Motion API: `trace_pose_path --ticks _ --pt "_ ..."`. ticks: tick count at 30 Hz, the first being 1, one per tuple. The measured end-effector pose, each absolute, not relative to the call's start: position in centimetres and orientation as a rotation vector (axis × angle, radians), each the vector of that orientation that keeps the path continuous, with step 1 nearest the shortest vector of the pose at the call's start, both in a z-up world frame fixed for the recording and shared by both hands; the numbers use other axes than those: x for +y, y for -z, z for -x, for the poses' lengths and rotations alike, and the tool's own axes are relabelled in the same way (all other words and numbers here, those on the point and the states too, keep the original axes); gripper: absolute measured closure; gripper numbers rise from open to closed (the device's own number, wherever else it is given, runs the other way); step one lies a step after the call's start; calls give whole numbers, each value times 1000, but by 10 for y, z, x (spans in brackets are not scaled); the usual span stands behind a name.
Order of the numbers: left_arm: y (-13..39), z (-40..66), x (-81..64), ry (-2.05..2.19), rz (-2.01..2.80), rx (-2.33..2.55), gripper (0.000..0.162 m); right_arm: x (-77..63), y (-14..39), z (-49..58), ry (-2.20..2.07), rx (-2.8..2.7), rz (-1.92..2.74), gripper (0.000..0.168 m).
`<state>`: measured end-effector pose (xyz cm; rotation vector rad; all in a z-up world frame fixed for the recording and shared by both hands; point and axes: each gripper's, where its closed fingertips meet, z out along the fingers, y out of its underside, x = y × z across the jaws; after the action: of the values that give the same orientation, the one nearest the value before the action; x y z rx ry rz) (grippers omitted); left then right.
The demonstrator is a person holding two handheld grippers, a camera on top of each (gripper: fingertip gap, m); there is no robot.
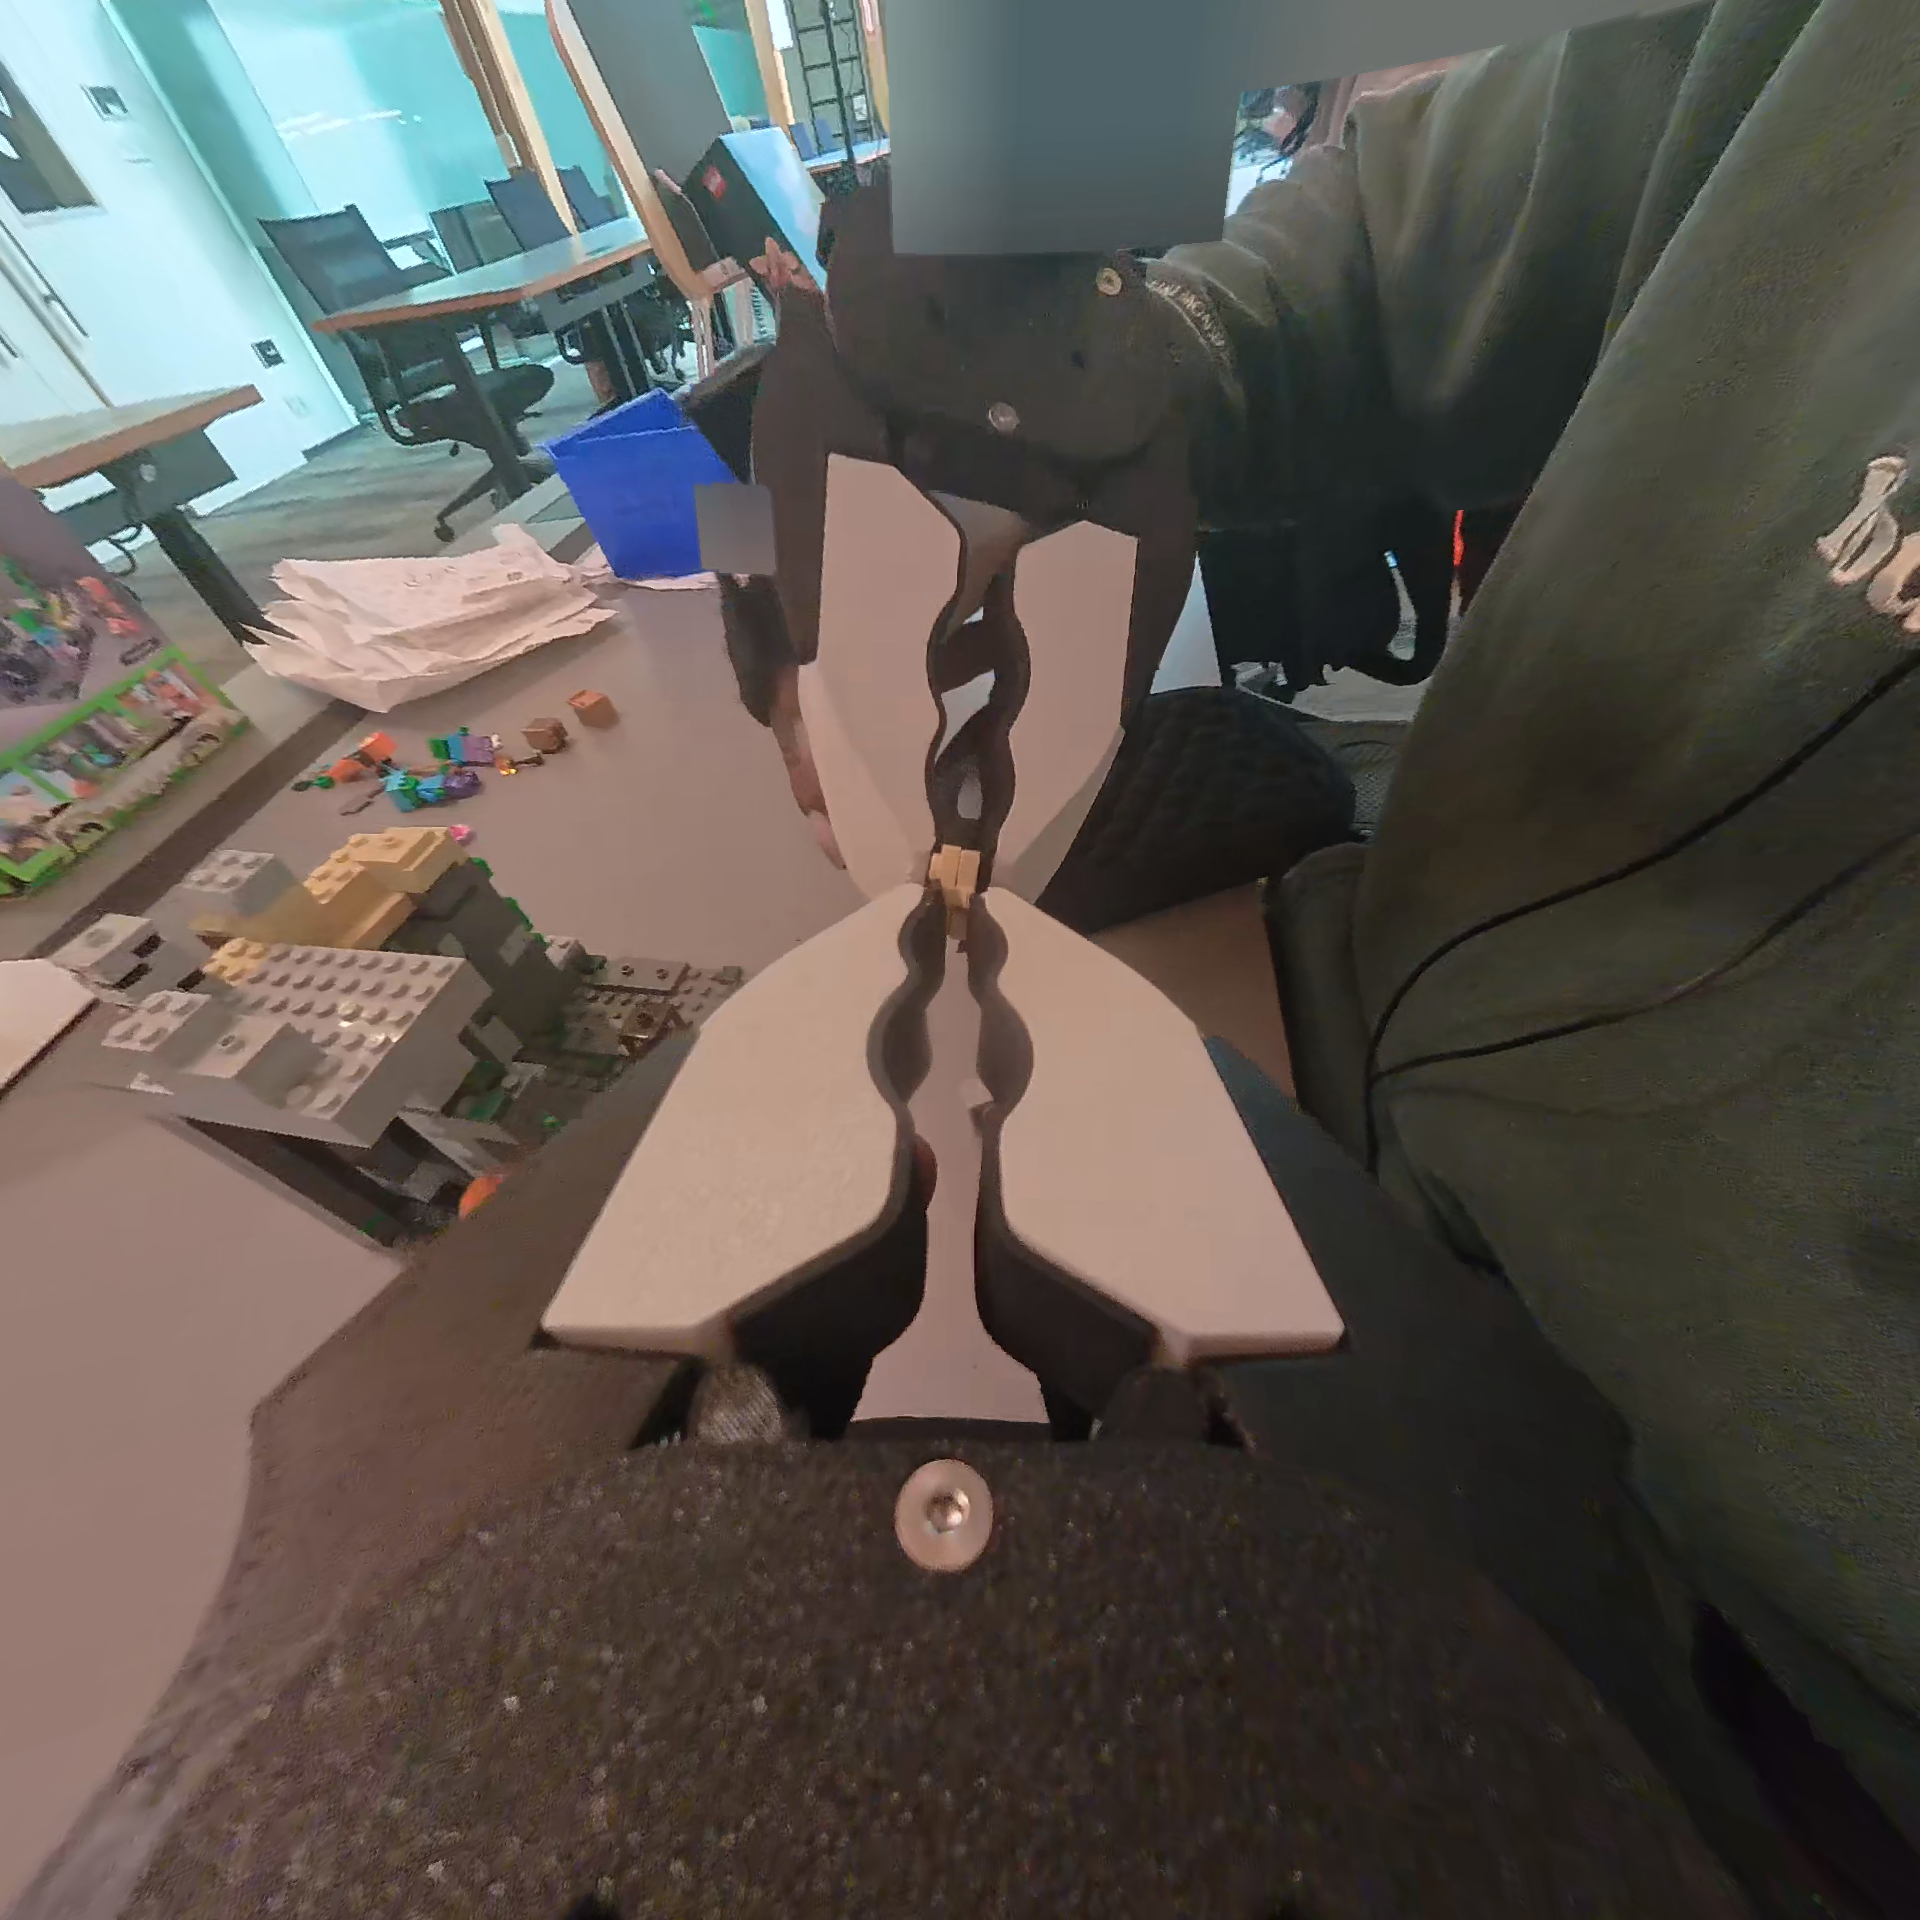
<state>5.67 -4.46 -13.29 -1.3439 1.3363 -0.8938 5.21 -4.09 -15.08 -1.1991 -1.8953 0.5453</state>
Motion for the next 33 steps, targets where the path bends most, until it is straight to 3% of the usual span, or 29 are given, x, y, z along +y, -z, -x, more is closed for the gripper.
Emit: trace_pose_path --ticks 8,20,28,29,33 --pt "133 -55 -42 909 1363 1304 157 -39 152 -49 -770 -1710 1438 160" --pt "151 -55 -38 473 1244 1349 157 -39 168 -42 -1328 -1134 1770 163" --pt "169 -74 -67 334 1066 1516 162 -35 161 -33 -1453 -970 1775 168" --pt "173 -76 -57 165 1021 1507 162 -36 156 -32 -1401 -1006 1734 168" --pt "134 -36 -30 354 1166 1290 162 -10 154 -66 -1259 -951 1762 168"
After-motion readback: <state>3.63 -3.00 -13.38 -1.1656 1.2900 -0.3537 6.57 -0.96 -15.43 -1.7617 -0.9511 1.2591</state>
